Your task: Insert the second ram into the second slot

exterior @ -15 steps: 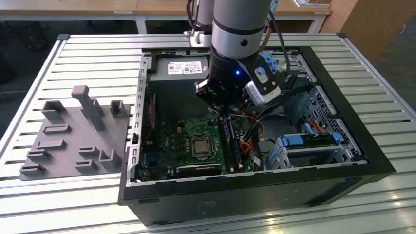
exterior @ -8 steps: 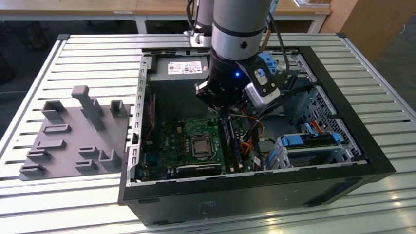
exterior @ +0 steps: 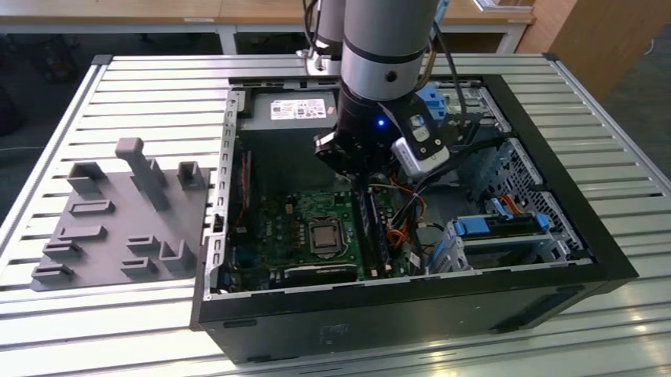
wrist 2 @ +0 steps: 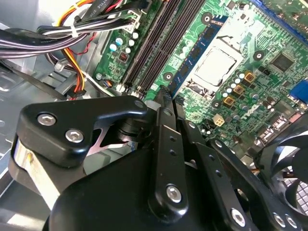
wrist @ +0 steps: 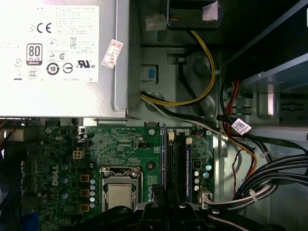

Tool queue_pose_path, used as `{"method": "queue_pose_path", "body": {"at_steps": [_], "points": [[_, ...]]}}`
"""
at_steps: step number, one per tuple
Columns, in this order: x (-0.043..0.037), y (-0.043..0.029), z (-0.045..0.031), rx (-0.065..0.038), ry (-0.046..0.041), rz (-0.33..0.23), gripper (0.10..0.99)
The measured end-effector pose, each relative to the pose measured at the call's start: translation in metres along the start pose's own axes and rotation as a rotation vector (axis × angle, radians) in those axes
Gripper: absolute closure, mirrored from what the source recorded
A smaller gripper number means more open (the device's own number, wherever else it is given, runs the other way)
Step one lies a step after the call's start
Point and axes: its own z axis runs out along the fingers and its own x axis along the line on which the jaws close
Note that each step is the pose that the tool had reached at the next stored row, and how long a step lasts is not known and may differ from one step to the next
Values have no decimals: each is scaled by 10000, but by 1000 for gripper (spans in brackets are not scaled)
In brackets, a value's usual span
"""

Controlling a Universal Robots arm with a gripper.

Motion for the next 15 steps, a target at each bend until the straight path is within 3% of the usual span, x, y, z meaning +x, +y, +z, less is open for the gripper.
{"method": "queue_pose_path", "body": {"at_steps": [8,15], "points": [[-6,-5,123,3,1,1,949],[-19,-6,155,10,1,3,949]]}}
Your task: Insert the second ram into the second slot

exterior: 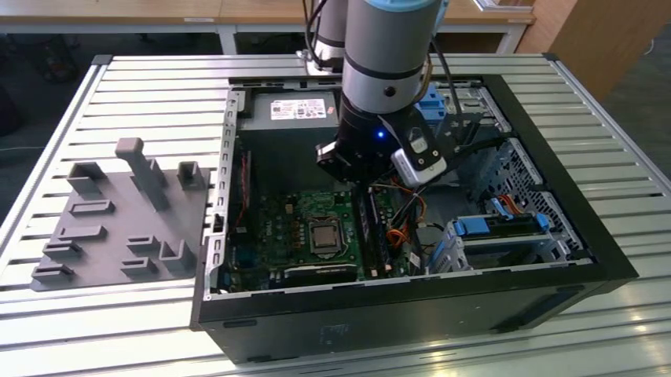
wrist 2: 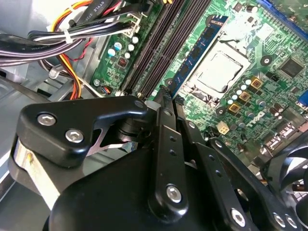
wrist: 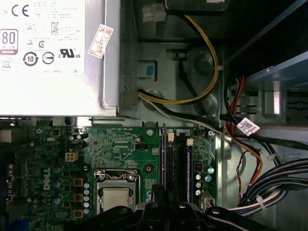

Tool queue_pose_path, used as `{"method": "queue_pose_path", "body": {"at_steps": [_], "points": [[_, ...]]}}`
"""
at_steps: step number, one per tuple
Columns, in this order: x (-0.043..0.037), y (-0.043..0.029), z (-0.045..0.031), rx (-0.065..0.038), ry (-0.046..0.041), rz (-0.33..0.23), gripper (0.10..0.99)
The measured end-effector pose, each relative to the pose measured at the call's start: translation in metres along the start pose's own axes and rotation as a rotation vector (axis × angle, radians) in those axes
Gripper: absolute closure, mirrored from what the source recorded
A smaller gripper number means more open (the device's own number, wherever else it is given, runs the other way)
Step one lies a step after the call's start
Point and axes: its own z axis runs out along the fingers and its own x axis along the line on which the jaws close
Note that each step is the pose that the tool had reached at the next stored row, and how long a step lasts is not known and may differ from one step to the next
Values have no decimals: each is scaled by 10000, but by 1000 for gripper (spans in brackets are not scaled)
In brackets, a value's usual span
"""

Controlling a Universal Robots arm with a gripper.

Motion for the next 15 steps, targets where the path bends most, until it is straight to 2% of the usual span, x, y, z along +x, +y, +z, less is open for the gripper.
{"method": "queue_pose_path", "body": {"at_steps": [6,15], "points": [[-18,-1,29,4,0,-2,949],[-39,-5,120,5,9,-1,949]]}}
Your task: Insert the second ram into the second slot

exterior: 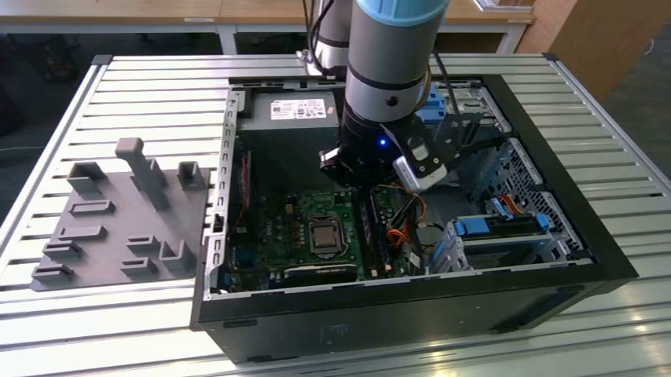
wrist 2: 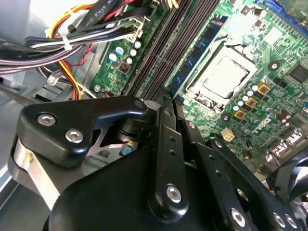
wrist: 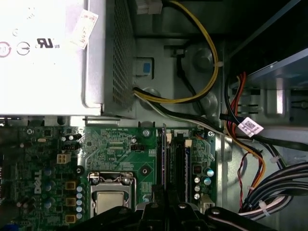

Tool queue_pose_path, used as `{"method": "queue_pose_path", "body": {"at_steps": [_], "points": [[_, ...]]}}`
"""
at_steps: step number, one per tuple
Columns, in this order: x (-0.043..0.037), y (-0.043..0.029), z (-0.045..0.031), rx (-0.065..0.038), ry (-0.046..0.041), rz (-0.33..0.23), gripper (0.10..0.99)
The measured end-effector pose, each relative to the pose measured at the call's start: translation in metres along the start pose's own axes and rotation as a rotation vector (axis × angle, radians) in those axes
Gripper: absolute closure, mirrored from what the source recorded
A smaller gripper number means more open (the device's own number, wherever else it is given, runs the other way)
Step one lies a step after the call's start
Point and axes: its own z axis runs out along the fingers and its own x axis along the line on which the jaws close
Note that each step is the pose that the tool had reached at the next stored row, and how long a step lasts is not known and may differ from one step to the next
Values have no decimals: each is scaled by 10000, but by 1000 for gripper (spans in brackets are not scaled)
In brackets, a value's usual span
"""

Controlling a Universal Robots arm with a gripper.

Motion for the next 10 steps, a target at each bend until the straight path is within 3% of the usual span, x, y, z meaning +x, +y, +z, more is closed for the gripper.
{"method": "queue_pose_path", "body": {"at_steps": [6,10], "points": [[-2,-17,21,62,0,2,949],[-2,-80,33,70,-1,19,949]]}}
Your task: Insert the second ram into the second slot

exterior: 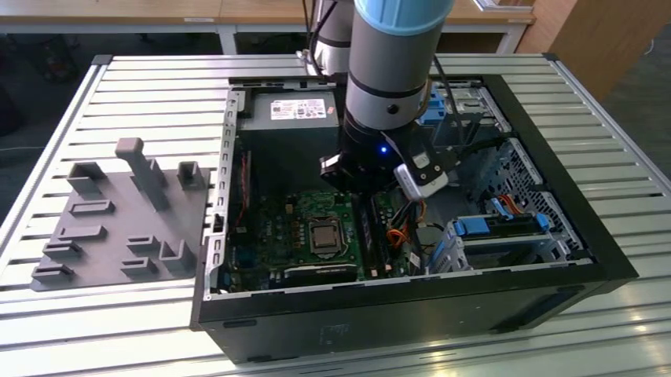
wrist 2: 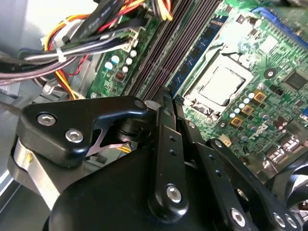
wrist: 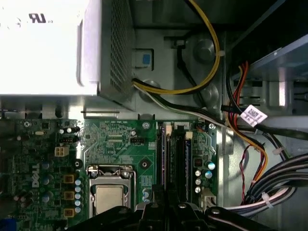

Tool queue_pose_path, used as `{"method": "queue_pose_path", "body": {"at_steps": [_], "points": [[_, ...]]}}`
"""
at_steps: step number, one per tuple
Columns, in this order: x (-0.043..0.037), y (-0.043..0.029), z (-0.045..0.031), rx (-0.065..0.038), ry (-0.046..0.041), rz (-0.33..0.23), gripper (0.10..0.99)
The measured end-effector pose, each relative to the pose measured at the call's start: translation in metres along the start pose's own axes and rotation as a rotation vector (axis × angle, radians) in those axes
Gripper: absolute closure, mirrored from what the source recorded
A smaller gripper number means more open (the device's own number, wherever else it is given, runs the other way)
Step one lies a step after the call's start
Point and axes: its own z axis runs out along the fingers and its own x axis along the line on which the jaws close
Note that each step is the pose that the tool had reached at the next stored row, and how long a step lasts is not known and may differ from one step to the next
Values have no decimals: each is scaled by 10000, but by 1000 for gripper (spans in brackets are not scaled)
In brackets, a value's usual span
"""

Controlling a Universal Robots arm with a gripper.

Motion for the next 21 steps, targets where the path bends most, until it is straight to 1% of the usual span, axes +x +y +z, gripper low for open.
{"method": "queue_pose_path", "body": {"at_steps": [5,12,17,21], "points": [[0,-32,12,0,-1,27,949],[0,-49,19,1,-5,141,949],[-2,-53,21,34,-5,157,949],[-16,-54,33,35,-4,173,949]]}}
